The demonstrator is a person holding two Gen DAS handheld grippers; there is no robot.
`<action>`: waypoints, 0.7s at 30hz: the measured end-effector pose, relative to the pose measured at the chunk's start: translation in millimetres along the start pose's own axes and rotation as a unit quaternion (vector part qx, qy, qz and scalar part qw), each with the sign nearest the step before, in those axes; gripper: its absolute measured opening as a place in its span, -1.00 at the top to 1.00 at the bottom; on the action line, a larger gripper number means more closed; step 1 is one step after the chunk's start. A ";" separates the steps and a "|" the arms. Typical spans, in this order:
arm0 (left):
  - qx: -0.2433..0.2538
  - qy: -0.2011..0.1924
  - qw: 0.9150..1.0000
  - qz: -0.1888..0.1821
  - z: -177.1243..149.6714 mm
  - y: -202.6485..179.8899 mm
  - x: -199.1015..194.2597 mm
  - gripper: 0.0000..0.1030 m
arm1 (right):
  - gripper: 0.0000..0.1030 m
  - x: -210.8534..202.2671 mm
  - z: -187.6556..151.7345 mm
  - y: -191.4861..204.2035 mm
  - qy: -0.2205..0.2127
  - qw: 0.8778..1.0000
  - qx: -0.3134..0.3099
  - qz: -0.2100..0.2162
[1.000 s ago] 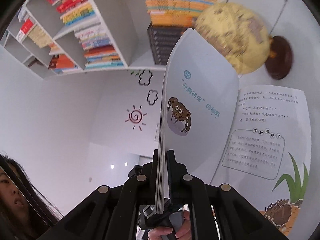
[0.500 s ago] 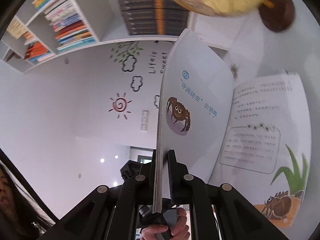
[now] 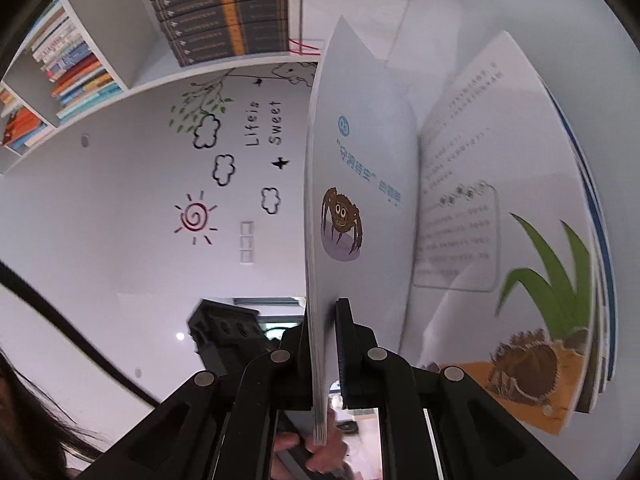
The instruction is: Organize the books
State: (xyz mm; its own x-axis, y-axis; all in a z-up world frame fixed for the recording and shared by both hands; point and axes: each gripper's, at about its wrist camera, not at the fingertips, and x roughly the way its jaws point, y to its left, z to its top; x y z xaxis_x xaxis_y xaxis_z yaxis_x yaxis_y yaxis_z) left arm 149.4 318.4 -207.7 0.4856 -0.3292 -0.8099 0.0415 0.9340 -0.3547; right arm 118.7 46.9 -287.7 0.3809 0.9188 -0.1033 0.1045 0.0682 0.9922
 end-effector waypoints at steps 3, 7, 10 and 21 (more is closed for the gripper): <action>0.000 0.000 1.000 0.003 -1.0 5.4 -1.7 -0.35 | 0.85 -3.4 -4.4 -10.2 0.000 1.000 0.006 -0.014; 0.000 0.002 1.000 0.008 -2.2 9.8 -2.4 -0.35 | 0.85 -3.8 -9.1 -19.2 0.010 0.998 -0.001 -0.065; -0.005 0.009 1.000 0.011 -4.7 12.3 2.9 -0.35 | 0.86 -4.9 -11.2 -18.3 0.008 0.991 -0.023 -0.130; 0.002 0.030 1.000 -0.008 -14.6 7.9 32.9 -0.38 | 0.56 -11.6 -3.8 20.3 0.010 0.948 -0.108 -0.300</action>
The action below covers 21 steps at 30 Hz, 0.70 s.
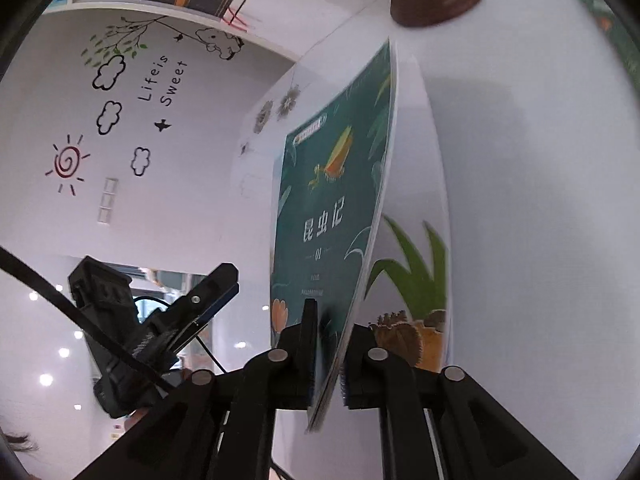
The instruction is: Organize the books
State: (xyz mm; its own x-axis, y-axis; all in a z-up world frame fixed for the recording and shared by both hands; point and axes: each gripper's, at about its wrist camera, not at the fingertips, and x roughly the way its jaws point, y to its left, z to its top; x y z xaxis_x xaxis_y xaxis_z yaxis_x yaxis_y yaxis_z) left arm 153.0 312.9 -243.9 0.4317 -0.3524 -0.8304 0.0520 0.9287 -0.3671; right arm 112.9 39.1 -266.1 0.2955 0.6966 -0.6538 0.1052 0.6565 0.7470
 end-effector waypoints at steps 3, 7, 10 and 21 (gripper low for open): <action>0.003 0.004 1.000 0.002 10.7 4.1 10.1 -0.38 | -0.18 -23.1 12.0 -0.2 -0.036 0.998 -0.010 -0.040; 0.012 0.012 1.000 -0.008 27.2 4.0 25.9 -0.38 | -0.43 -36.8 39.6 -17.9 -0.095 0.994 -0.005 -0.057; 0.021 0.020 0.999 -0.017 37.0 0.9 38.9 -0.38 | -0.43 -15.9 69.9 -37.9 -0.075 0.996 0.023 -0.050; 0.026 0.044 0.998 -0.037 43.7 -2.9 61.2 -0.38 | -0.54 38.1 89.2 10.1 -0.025 0.996 -0.021 -0.089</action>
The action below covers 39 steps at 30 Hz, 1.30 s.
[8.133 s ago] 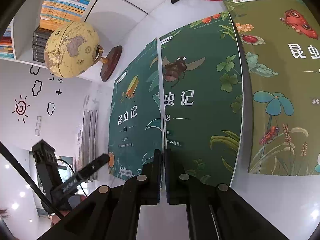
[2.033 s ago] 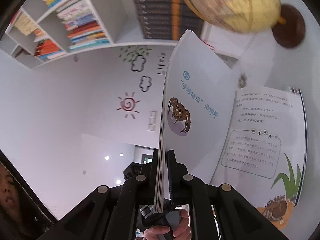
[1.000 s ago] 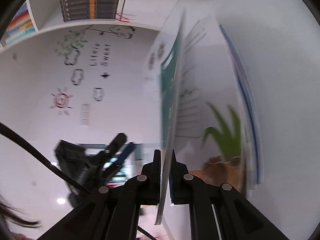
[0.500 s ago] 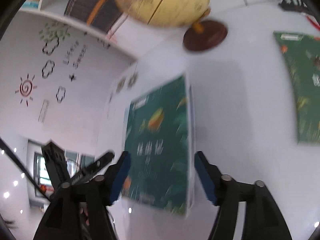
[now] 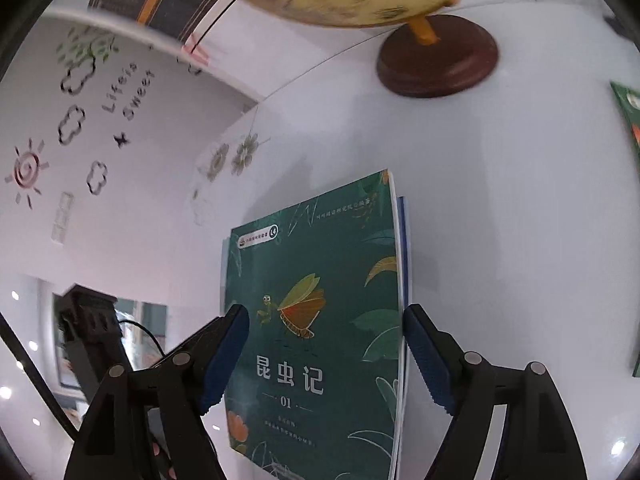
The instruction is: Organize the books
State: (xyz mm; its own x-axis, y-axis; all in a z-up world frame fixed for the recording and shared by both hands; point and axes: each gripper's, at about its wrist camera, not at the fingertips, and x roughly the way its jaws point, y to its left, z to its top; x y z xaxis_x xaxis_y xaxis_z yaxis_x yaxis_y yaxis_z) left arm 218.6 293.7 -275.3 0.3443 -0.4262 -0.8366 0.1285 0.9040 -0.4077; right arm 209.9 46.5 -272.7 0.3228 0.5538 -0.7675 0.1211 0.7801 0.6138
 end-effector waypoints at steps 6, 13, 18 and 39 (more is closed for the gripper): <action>0.001 0.004 1.000 -0.002 1.5 0.7 -0.4 -0.38 | -0.61 7.1 -5.1 4.5 0.002 1.000 0.015 -0.004; 0.014 0.004 1.000 0.015 0.8 -4.6 0.9 -0.38 | -0.74 8.8 -4.5 8.7 0.000 1.000 0.026 -0.007; 0.032 0.007 0.999 0.032 0.1 -7.8 -4.7 -0.38 | -0.74 9.0 -6.6 11.0 0.001 1.000 0.024 -0.015; 0.064 -0.080 0.991 0.088 -25.5 -147.4 -119.0 -0.38 | -0.74 -138.4 -41.0 -25.9 -0.026 0.998 0.037 -0.048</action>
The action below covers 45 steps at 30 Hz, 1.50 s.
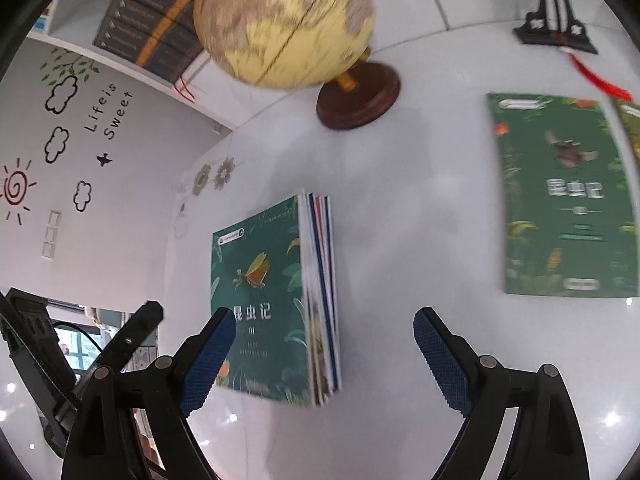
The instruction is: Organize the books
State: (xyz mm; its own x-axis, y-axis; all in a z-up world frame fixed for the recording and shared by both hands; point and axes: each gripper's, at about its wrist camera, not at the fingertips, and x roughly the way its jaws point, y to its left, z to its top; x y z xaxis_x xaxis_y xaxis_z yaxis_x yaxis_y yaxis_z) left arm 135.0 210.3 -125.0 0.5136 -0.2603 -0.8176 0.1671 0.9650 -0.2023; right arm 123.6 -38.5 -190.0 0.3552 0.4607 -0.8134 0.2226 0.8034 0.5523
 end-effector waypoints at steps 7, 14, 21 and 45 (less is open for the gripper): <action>0.017 -0.059 0.998 -0.007 -12.4 -90.0 -86.0 -0.43 | -0.74 -104.0 -19.2 -19.3 -0.040 0.998 -0.036 -0.025; 0.074 -0.105 0.992 0.013 -43.6 -165.6 -126.7 -0.47 | -0.74 -230.3 -57.2 -10.0 -0.152 0.974 -0.137 -0.101; 0.093 -0.136 0.986 0.006 -86.6 -201.6 -143.2 -0.47 | -0.80 -281.0 -103.8 -15.9 -0.273 0.939 -0.164 -0.132; 0.098 -0.145 0.983 0.047 -90.9 -195.7 -142.9 -0.47 | -0.80 -245.1 -113.0 -6.8 -0.262 0.944 -0.141 -0.142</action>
State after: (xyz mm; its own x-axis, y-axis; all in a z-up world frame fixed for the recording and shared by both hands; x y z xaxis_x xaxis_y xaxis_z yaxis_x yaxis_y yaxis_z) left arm -47.5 61.7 -17.6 0.7478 -0.1969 -0.6340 0.2529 0.9675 -0.0022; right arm -67.5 -114.2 -15.0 0.7342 0.0214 -0.6786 0.1526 0.9687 0.1956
